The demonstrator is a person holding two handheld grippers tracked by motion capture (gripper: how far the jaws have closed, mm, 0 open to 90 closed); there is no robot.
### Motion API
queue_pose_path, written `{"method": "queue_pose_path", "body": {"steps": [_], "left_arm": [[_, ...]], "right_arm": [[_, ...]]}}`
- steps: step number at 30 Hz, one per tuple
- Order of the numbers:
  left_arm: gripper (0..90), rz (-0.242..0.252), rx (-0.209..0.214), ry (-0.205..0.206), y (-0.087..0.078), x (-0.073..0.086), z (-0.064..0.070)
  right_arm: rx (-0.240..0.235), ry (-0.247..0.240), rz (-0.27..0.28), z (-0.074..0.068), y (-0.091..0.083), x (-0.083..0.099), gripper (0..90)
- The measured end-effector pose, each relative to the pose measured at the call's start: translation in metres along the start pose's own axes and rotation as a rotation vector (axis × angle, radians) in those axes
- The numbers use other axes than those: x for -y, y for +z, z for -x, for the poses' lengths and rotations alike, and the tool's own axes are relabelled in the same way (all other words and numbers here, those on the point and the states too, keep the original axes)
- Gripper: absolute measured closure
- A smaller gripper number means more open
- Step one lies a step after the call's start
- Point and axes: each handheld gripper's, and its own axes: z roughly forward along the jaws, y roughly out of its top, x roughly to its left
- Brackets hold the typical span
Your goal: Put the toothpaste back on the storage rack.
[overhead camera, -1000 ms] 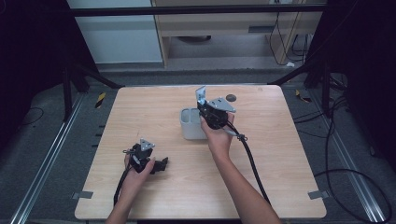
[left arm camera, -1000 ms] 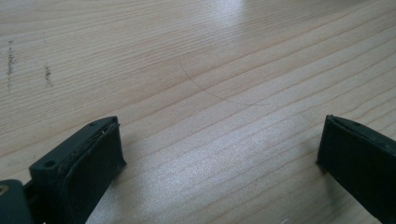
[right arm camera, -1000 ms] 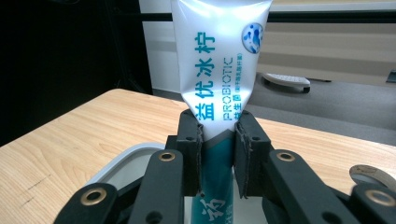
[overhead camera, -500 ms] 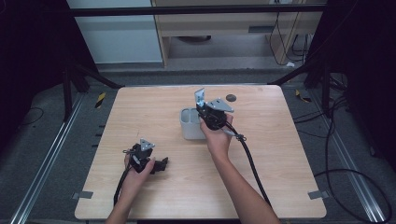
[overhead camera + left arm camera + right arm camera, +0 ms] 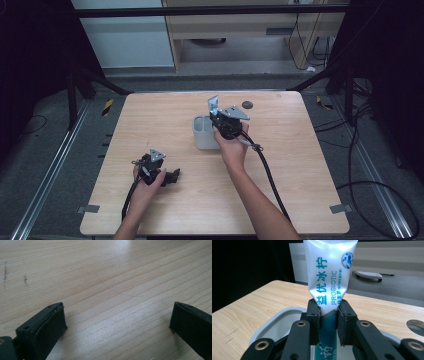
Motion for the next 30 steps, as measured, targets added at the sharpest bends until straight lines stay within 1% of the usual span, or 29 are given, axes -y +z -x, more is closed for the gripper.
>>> {"method": "queue_pose_path", "body": {"steps": [10,20,23,25,28,30], "left_arm": [[0.0,0.000,0.000,0.001,0.0001,-0.0001,0.0000],[0.0,0.000,0.000,0.000,0.0001,-0.0001,0.0000],[0.0,0.000,0.000,0.000,0.0001,-0.0001,0.0000],[0.0,0.000,0.001,0.000,0.0001,-0.0001,0.0000],[0.0,0.000,0.001,0.000,0.0001,-0.0001,0.0000],[0.0,0.000,0.001,0.000,0.0001,-0.0001,0.0000]], "right_arm": [[-0.002,0.014,-0.016,0.0015,0.0006,0.0029,74.2],[0.000,0.005,-0.022,0.0008,-0.0001,0.0032,74.0],[0.004,-0.001,-0.033,0.0003,-0.0002,0.0031,73.8],[0.006,0.001,-0.044,0.0008,0.0001,0.0043,73.8],[0.008,0.014,-0.042,0.0023,-0.0004,0.0044,73.8],[0.008,0.010,-0.044,0.0025,-0.0004,0.0042,73.8]]}}
